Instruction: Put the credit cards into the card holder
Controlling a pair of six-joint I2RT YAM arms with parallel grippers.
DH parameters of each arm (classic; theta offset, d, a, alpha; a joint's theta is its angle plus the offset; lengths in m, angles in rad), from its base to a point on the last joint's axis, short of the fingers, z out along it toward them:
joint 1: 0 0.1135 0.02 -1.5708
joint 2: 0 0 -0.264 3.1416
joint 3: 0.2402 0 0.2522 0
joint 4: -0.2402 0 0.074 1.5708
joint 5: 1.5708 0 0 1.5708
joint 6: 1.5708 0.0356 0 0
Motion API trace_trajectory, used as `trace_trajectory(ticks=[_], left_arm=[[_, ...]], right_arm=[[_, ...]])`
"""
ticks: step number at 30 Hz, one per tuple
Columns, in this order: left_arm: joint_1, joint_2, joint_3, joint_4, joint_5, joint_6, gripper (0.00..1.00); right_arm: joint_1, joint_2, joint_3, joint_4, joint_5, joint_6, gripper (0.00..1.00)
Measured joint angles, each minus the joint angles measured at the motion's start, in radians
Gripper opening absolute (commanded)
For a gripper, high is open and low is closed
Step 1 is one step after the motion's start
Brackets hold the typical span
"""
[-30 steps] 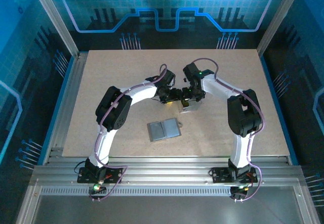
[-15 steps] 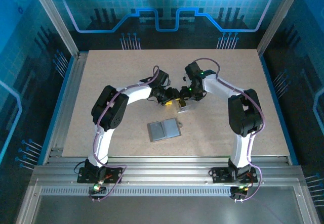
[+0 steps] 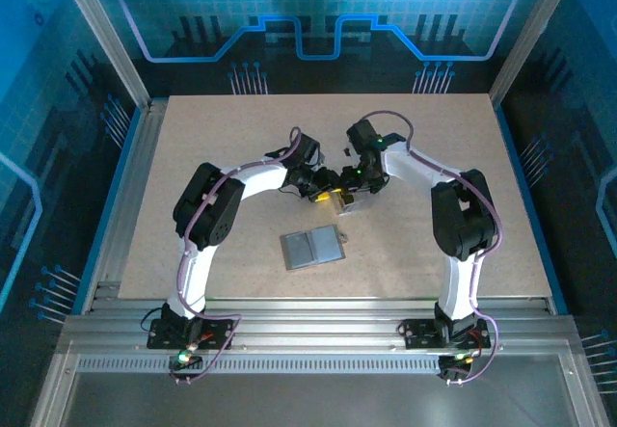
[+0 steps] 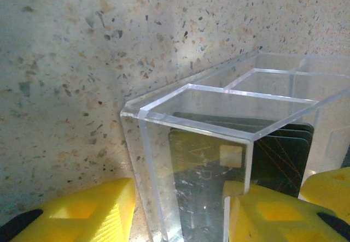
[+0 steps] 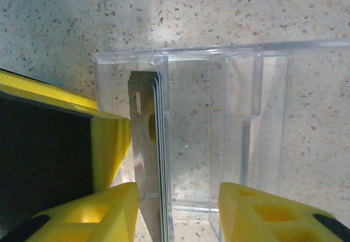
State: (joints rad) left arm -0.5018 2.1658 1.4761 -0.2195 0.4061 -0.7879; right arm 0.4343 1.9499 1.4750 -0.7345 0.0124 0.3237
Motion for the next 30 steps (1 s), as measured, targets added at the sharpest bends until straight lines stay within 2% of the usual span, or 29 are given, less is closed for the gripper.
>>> trace_trajectory(ticks=[9, 20, 26, 30], left_arm=[[0.016, -0.002, -0.018, 0.024, 0.037, -0.004, 0.42], [0.034, -0.016, -0.055, 0.061, 0.054, -0.026, 0.41], [0.037, -0.019, -0.069, 0.084, 0.063, -0.026, 0.41], [0.038, -0.021, -0.074, 0.091, 0.063, -0.026, 0.41]], right_arm=[[0.013, 0.033, 0.05, -0.039, 0.011, -0.026, 0.5], [0.085, 0.06, 0.085, -0.06, 0.201, -0.034, 0.46], [0.099, 0.057, 0.068, -0.048, 0.245, -0.033, 0.48], [0.116, 0.06, 0.065, -0.046, 0.297, -0.031, 0.44]])
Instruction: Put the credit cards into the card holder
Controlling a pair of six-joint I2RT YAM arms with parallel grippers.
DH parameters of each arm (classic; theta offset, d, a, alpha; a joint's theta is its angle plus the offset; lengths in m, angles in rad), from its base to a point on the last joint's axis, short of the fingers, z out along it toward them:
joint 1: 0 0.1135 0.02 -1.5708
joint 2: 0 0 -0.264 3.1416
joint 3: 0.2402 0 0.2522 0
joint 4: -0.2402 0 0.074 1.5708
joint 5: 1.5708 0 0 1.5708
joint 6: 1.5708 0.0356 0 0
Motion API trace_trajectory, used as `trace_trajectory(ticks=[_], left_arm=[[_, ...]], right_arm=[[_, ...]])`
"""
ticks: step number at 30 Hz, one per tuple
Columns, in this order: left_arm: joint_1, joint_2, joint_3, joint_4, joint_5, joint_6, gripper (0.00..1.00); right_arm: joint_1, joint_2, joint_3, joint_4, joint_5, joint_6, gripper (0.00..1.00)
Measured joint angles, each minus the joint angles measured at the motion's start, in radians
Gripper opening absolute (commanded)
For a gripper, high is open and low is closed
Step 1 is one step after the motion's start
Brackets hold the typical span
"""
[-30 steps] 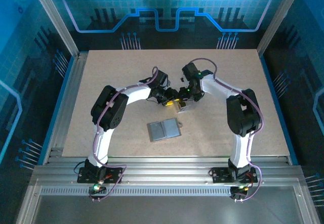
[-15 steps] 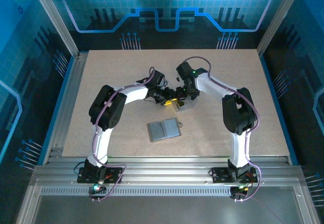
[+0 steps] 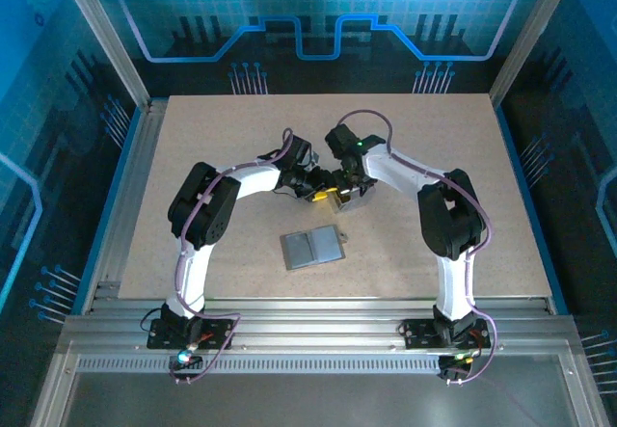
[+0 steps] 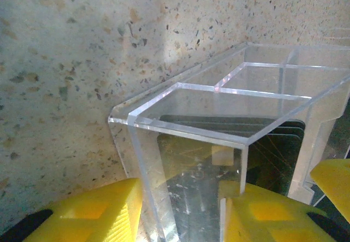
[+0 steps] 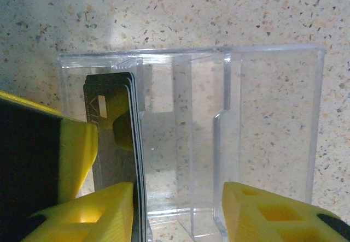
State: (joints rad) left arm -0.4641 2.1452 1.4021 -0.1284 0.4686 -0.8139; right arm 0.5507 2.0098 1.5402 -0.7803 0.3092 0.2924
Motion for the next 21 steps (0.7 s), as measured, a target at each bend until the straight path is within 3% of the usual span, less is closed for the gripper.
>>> trace_trajectory(ticks=[14, 21], left_arm=[[0.002, -0.011, -0.013, 0.003, -0.007, 0.0, 0.4], [0.002, -0.011, -0.014, 0.004, -0.007, 0.0, 0.41]], right_arm=[[0.04, -0.009, -0.003, 0.021, 0.054, 0.013, 0.22], [0.04, -0.007, 0.0, 0.019, 0.04, 0.013, 0.16]])
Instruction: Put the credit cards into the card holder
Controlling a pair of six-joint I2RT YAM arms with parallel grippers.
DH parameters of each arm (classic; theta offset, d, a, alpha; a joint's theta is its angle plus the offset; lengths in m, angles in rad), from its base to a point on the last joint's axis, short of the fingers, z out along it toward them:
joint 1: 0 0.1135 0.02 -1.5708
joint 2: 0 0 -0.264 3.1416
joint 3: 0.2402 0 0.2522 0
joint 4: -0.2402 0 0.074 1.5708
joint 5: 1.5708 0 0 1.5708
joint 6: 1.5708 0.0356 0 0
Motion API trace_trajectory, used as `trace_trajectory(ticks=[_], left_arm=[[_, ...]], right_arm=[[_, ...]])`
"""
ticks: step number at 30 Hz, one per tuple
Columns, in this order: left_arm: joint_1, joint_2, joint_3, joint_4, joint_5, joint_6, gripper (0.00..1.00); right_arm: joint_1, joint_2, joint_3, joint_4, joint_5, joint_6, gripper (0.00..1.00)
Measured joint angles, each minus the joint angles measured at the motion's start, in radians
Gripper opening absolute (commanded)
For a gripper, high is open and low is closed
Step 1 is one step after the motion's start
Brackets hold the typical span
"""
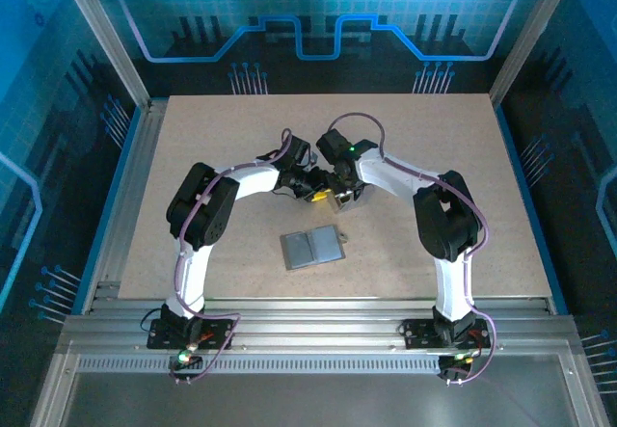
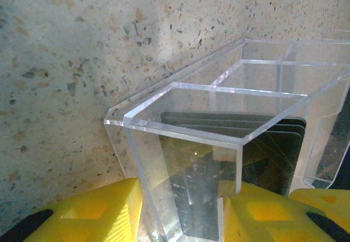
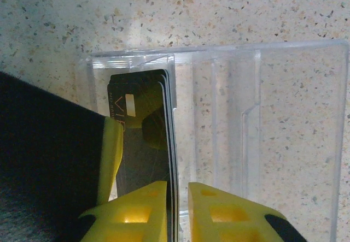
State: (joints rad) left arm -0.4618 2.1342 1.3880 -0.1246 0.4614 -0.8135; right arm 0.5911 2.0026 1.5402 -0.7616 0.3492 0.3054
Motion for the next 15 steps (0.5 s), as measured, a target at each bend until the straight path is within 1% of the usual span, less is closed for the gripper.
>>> trace_trajectory(ticks=[10, 15], left_arm=[[0.0, -0.001, -0.003, 0.004, 0.0, 0.0, 0.41], [0.0, -0.002, -0.004, 0.004, 0.0, 0.0, 0.41]], right_arm=[[0.0, 0.0, 0.009, -0.017, -0.013, -0.011, 0.11], [0.0, 0.0, 0.012, -0.023, -0.015, -0.011, 0.11]])
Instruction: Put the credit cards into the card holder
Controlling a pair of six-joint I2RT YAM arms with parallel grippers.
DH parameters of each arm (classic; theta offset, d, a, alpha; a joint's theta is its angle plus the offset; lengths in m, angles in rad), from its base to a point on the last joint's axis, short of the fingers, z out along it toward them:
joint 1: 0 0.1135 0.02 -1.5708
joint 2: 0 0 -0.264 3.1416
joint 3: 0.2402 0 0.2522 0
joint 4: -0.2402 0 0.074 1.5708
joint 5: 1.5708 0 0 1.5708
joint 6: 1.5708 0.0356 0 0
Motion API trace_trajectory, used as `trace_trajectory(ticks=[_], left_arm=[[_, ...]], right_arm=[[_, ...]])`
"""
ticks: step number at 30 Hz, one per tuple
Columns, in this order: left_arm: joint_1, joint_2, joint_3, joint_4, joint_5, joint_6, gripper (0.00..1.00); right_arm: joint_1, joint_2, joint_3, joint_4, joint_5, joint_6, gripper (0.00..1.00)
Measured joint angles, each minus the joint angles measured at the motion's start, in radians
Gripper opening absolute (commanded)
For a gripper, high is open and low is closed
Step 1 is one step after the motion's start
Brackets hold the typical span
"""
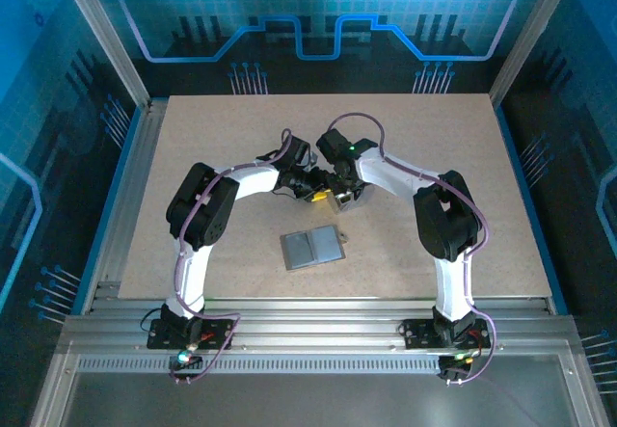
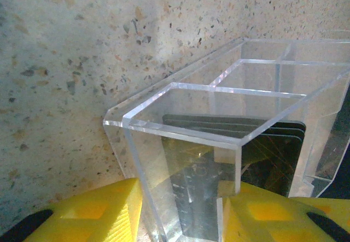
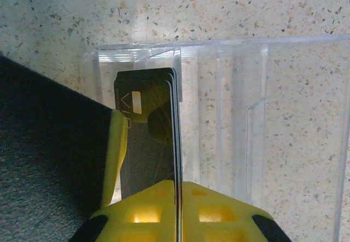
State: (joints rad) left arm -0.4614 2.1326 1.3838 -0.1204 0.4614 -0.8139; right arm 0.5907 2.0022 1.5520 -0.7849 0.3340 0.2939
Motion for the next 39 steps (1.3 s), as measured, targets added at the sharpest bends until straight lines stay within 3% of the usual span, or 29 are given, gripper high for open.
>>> trace_trajectory(ticks=[7, 18, 39], left_arm=[[0.0, 0.0, -0.001, 0.003, 0.0, 0.0, 0.41], [0.0, -0.001, -0.005, 0.008, 0.001, 0.0, 0.41], [0.0, -0.002, -0.011, 0.014, 0.008, 0.0, 0.41]], right_arm=[[-0.001, 0.0, 0.002, -0.004, 0.0, 0.0, 0.11], [-0.003, 0.0, 0.008, -0.016, 0.013, -0.007, 0.19], [-0.011, -0.016, 0.023, -0.049, 0.024, -0.011, 0.13]])
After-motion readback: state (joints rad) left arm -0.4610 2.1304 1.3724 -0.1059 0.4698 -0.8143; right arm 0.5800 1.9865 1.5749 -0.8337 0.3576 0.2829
